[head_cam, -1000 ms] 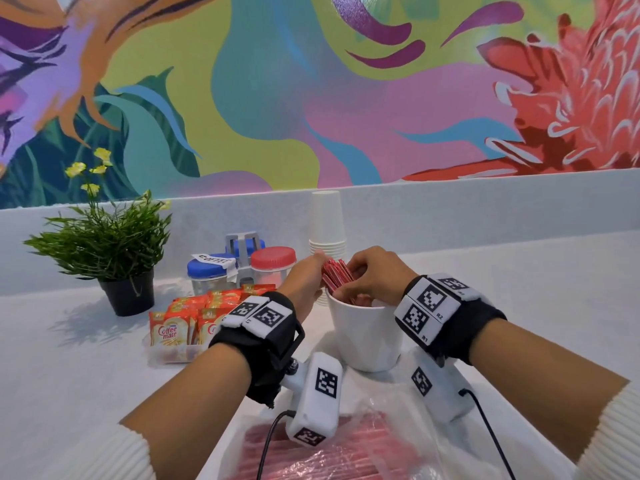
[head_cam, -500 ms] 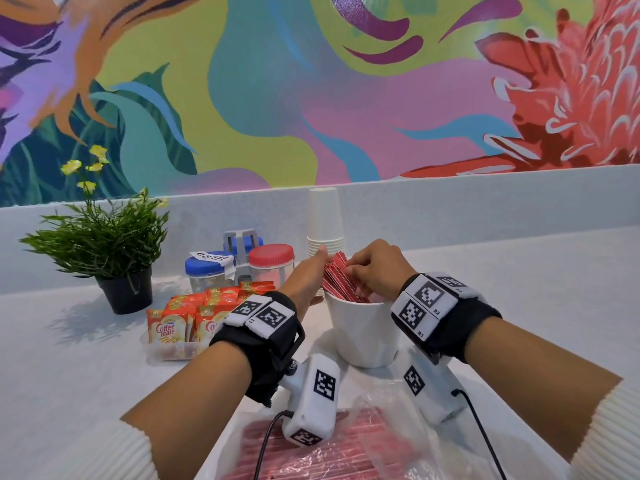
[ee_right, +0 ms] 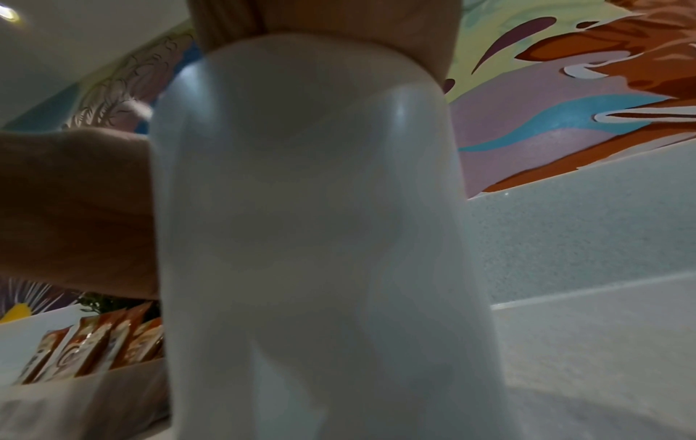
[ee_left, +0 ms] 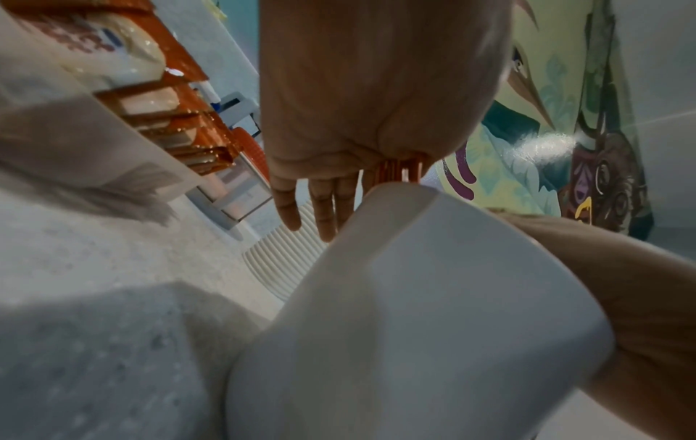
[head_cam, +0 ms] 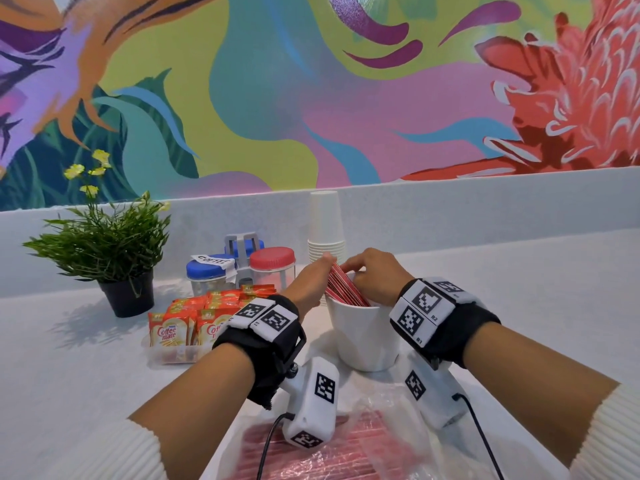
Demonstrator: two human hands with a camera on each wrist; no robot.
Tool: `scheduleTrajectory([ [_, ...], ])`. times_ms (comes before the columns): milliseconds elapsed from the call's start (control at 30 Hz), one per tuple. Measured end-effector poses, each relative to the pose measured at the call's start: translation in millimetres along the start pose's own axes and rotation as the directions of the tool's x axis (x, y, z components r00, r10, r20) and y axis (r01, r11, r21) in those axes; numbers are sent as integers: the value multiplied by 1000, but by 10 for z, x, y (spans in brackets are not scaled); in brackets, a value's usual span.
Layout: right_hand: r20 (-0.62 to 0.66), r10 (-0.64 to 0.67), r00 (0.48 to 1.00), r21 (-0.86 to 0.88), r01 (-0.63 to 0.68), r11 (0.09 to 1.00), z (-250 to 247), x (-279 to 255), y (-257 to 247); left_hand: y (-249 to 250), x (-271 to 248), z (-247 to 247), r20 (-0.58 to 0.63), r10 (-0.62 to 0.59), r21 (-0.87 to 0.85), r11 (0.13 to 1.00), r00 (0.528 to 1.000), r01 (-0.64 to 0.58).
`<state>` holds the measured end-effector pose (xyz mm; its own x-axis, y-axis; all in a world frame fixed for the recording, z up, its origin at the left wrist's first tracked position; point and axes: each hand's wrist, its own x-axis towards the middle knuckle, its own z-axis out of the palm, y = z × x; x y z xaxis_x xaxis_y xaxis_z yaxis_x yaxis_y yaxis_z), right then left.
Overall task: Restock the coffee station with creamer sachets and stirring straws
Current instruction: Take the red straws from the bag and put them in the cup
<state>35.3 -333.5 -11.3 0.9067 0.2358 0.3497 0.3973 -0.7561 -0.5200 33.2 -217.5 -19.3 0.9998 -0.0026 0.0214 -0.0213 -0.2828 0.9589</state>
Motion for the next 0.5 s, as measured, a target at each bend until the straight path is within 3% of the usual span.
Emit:
scheduleTrajectory([
  [200, -54, 15, 998, 34, -13, 999, 6, -3, -7, 83, -52, -31, -3, -37, 176, 984, 999, 37],
  [433, -79, 51, 996, 91, -44, 995, -227, -142, -129, 431, -464, -279, -62, 73, 184, 981, 995, -61],
  [500, -92, 80, 993, 176, -63, 982, -361, -241, -181, 536, -603, -362, -73, 89, 185, 980, 993, -74],
])
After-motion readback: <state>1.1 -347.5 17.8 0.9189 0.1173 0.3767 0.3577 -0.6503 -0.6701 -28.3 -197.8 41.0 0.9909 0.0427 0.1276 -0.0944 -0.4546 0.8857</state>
